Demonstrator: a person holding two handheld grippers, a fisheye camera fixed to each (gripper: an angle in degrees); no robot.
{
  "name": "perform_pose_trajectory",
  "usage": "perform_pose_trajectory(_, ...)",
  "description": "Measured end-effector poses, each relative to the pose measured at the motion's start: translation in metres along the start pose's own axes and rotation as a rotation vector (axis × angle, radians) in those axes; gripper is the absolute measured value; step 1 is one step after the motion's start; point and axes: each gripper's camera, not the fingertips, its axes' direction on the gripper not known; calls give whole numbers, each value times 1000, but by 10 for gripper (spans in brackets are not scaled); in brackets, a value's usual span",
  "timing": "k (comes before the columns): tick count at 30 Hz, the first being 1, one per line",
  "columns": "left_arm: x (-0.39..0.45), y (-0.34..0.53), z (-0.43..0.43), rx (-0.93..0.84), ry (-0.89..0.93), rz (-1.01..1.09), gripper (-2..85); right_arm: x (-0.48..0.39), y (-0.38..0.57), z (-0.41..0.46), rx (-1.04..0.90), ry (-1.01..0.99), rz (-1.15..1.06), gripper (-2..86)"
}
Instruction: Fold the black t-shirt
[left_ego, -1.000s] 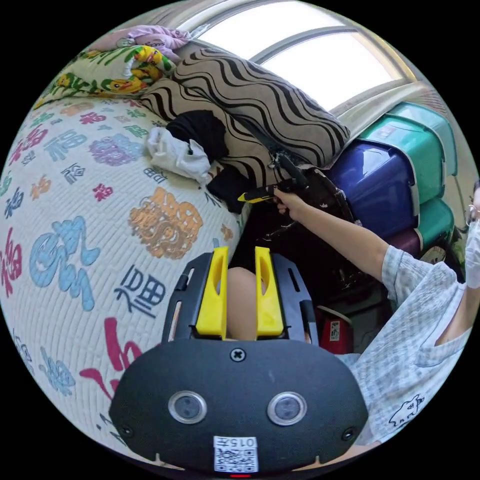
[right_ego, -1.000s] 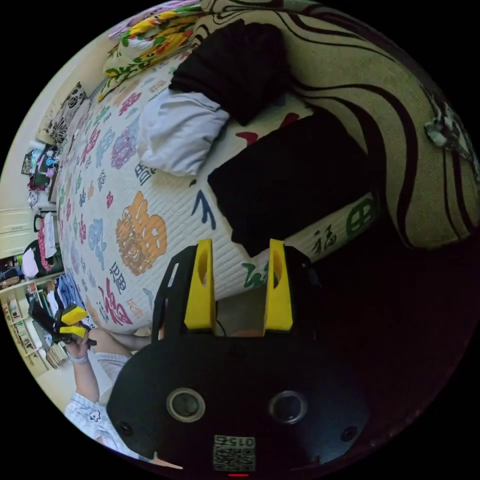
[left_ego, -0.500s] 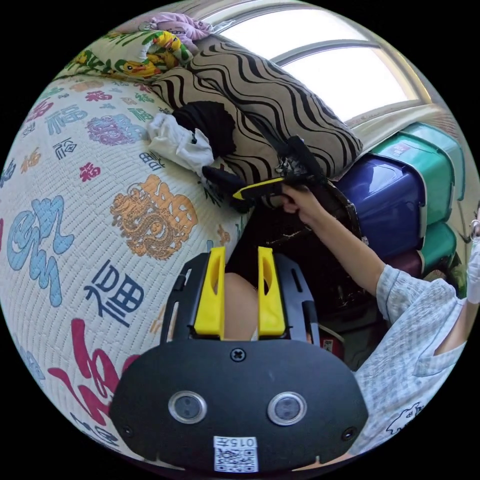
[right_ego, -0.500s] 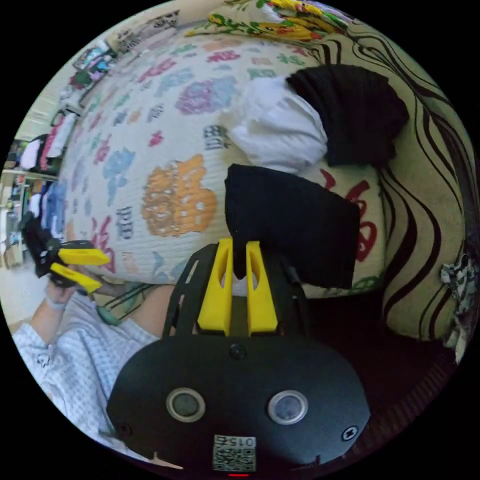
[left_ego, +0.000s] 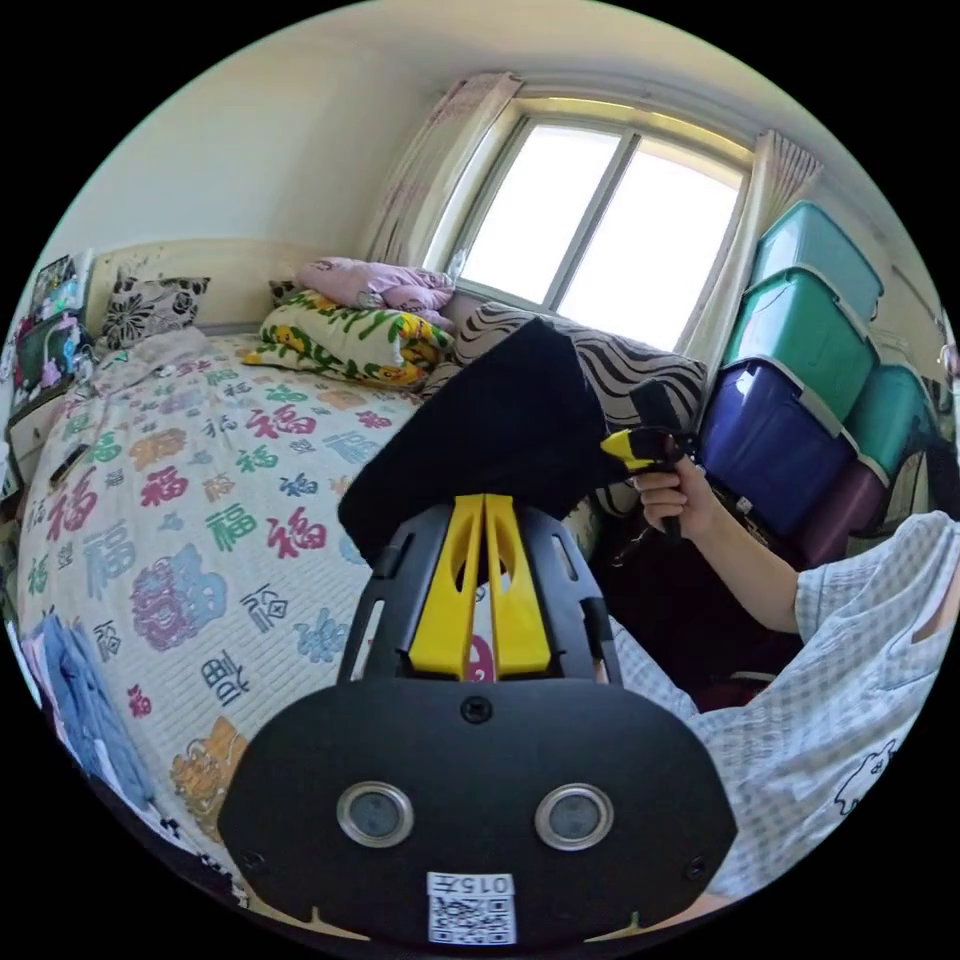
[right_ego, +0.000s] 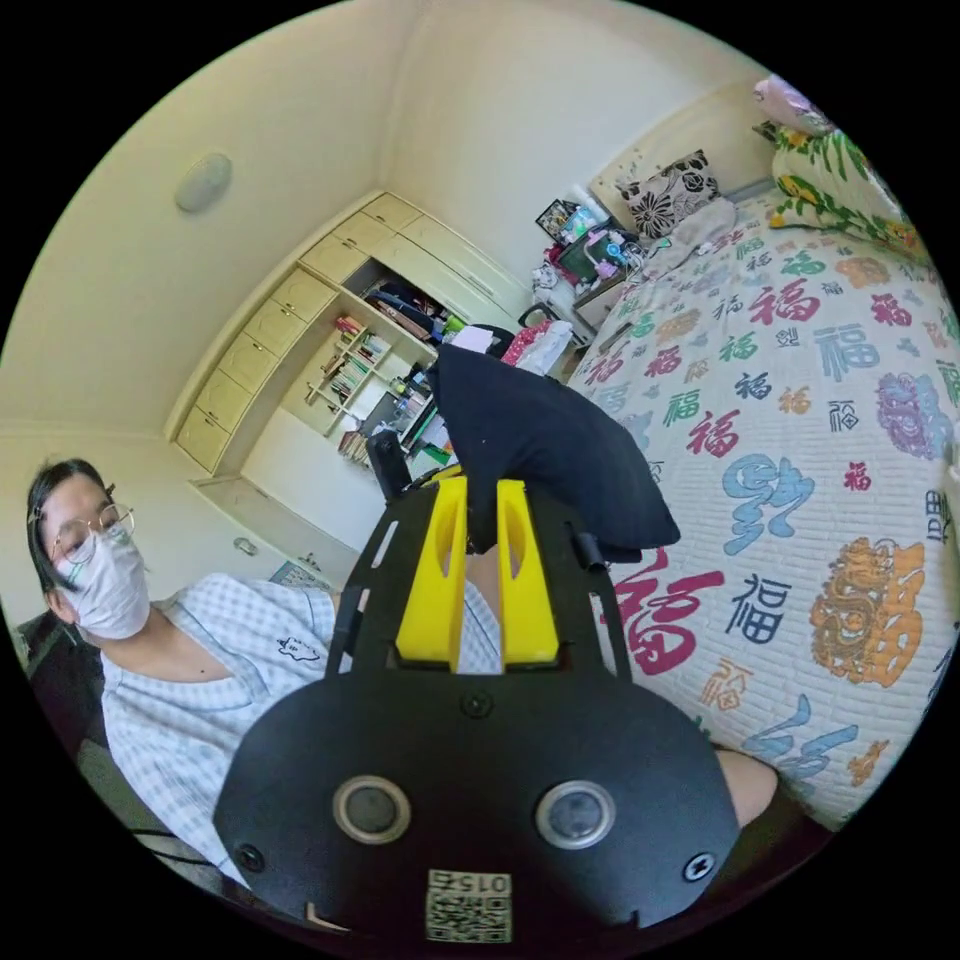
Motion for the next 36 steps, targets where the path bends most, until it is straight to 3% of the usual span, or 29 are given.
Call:
perform_pose_trajectory(5, 12, 32, -49, -19, -73, -6, -7, -3, 32, 28, -46, -111, 81, 47)
perform_pose_trajectory(13, 23, 42, -122, 117, -194, -101, -7, -25, 56, 18, -172, 13, 141, 21)
perform_pose_trajectory(21, 38, 8, -188, 241, -248, -104, -7, -47, 68, 3, -31, 14, 128, 8)
perform_pose_trajectory(24, 60, -15, -196, 276, -200, -42, -7, -60, 62, 14, -42, 133, 127, 13)
perform_pose_trajectory(29, 148, -90, -179, 210, -215, 304, -7, -89, 54, 31, 64, 219, 94, 50)
perform_pose_trajectory(32, 185, -122, -167, 173, -237, 427, -7, -135, 47, 60, 66, 110, -53, 101)
perform_pose_trajectory(36, 202, -144, -163, 190, -201, 431, -8, -180, 33, 113, -55, -79, -164, 161)
